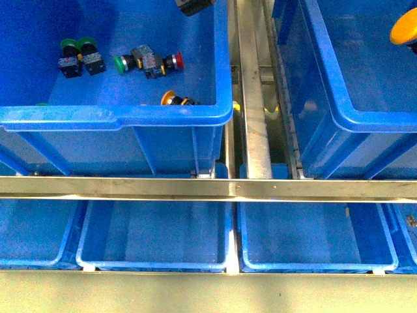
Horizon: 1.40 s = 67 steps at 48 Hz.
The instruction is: Pick red and yellow buttons and place in box
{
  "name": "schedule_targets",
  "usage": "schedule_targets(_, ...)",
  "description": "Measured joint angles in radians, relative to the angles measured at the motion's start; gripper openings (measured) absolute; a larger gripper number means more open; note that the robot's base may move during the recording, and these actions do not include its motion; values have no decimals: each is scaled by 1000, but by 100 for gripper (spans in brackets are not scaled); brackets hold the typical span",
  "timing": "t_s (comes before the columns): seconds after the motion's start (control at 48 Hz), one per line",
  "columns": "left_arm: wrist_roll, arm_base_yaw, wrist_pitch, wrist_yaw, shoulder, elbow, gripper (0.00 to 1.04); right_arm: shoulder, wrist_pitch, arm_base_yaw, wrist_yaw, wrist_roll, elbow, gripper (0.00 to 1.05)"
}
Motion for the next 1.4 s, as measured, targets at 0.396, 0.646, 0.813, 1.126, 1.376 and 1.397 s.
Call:
schedule_targets(0.396, 322, 857, -37, 467, -772, -810, 97, -117, -87, -71, -10, 24, -10, 26)
schedule_targets(0.646, 355, 971, -47, 659, -852, -990, 97, -196, -99, -73, 14, 48, -77, 26)
schedule_targets(0.813, 400, 1056, -42, 780, -936, -1028, 97, -262, -97, -91, 23, 107, -134, 26)
schedule_targets(1.126, 497, 1052, -272, 768, -1477, -1242, 97, -394, -113, -140, -2, 224, -199, 26)
schedule_targets(1.376, 684, 919, 195, 643, -1750, -1535, 68, -455, -126, -166, -5, 301, -221, 26)
schedule_targets(1.397, 698, 892, 195, 609, -1785, -1545, 63, -459, -126, -165, -6, 309, -221, 26)
